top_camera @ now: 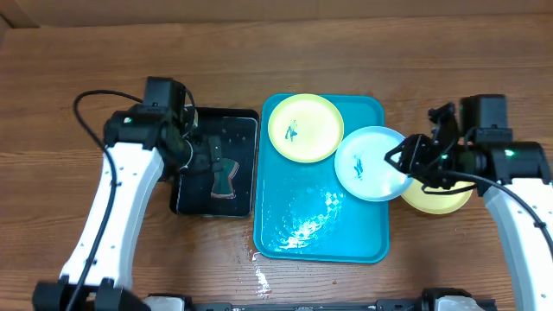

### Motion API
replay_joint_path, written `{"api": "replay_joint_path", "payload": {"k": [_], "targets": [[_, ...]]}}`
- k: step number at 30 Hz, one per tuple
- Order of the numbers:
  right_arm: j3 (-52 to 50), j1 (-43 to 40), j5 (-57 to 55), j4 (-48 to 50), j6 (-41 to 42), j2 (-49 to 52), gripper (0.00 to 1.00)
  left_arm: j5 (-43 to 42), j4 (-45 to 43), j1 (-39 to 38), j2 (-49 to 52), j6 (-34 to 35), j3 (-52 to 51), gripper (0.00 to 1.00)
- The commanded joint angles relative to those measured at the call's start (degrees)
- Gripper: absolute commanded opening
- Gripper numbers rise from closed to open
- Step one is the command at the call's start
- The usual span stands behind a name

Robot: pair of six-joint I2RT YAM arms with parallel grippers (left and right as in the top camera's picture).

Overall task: Clean dirty plates on tray and stack at the side
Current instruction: 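Release the yellow plate and move the right gripper toward the white plate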

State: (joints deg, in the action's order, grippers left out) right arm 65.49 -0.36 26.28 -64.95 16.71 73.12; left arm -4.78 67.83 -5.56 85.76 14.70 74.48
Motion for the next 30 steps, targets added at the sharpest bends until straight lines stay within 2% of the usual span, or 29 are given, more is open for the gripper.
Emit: {"api": "replay_joint_path", "payload": {"k": [1,5,8,13,18,23,26,30], "targets": [[-2.0,3.8,-10.3,0.5,2.7,0.4,0.44,-2.6,-0.7,0.3,4.2,-1.4,-1.3,0.88],[-2.4,4.5,-19.0,3.5,5.7,2.6,0.46,-2.9,-1.3,0.3,6.2,-1.4,-1.3,0.88],[-2.4,4.1,-26.1,9.3,6.0,5.9,0.48,-4.5,-1.1,0.1,6.0,-2.5,-1.3,0.87],[-2.4,4.1,-29.3,15.2,3.5,15.0,0.48,-6.7,-0.1,0.1,4.3,-3.4,-1.3,0.80],[-2.4,2.8,-33.0,16.8,4.6,20.2,0.39,-6.7,1.4,0.1,-2.4,-4.7,-1.3,0.81],[-2.4,0.1,-33.6,18.2,4.5,20.0,0.39,-6.7,1.3,0.1,-11.9,-5.5,-1.3,0.86],[-2.6,-1.5,-32.9,18.1,4.5,20.4,0.38,-6.7,1.4,0.1,-16.5,-5.5,-1.3,0.93],[-3.8,-1.7,-29.6,19.1,3.7,21.1,0.36,-6.7,1.6,0.1,-20.1,-5.5,-1.3,0.95]]}}
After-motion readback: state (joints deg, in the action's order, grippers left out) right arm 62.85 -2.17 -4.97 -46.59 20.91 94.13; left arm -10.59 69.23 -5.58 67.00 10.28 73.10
